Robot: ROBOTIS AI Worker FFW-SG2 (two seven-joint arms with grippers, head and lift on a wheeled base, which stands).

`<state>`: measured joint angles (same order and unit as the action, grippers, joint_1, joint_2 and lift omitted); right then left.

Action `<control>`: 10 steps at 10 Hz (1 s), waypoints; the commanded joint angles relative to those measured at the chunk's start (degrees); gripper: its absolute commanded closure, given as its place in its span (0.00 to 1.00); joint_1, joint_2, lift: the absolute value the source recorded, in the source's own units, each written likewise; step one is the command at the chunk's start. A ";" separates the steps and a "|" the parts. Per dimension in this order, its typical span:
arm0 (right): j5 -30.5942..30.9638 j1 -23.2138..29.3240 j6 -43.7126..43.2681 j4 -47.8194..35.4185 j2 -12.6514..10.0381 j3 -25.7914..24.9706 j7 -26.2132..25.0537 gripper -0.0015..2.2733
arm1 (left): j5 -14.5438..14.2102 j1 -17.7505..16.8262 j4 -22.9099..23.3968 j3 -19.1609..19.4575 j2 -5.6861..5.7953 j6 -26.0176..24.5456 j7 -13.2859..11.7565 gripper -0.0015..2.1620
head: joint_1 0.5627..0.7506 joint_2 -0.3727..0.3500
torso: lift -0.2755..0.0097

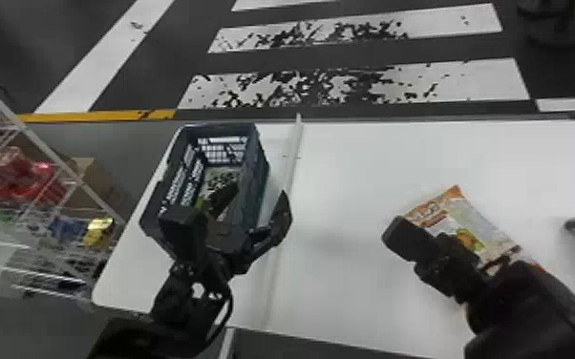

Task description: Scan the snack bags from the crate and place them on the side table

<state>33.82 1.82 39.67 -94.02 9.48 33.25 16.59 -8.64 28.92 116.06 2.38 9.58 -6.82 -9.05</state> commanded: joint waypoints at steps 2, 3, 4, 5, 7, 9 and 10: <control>0.72 -0.85 0.02 1.65 0.02 -1.78 -0.85 0.99 | -0.07 0.09 0.04 -0.01 0.00 0.00 0.00 0.02 | 0.70 0.80 | 0.79; 0.72 -1.11 0.02 2.18 0.02 -2.57 -1.91 0.99 | 0.02 0.18 0.04 -0.01 0.00 0.00 0.00 0.02 | 0.70 0.78 | 0.79; 0.72 -1.47 0.19 2.44 0.02 -3.28 -2.79 0.99 | 0.02 0.18 0.04 -0.01 0.00 0.00 0.00 0.02 | 0.70 0.76 | 0.79; 0.64 -1.47 0.19 2.35 -0.07 -3.45 -3.67 0.99 | 0.02 0.18 0.13 -0.01 0.00 0.18 0.00 0.02 | 0.70 0.74 | 0.79; 0.37 -1.38 0.02 2.53 -0.25 -2.40 -3.93 0.99 | 0.02 0.35 0.13 -0.01 0.08 0.18 0.00 0.02 | 0.70 0.72 | 0.79; 0.64 -2.78 0.02 5.25 -1.04 -2.40 -4.90 0.99 | -0.07 0.61 0.31 -0.01 0.17 0.18 0.00 0.02 | 0.70 0.73 | 0.79; 0.64 -2.96 0.02 5.34 -1.04 -2.75 -5.34 0.99 | -0.07 0.70 0.31 0.17 0.17 0.18 0.00 0.02 | 0.70 0.73 | 0.79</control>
<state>34.46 -1.01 39.69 -88.82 8.45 30.69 11.29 -8.69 29.57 116.38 2.43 9.74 -6.64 -9.05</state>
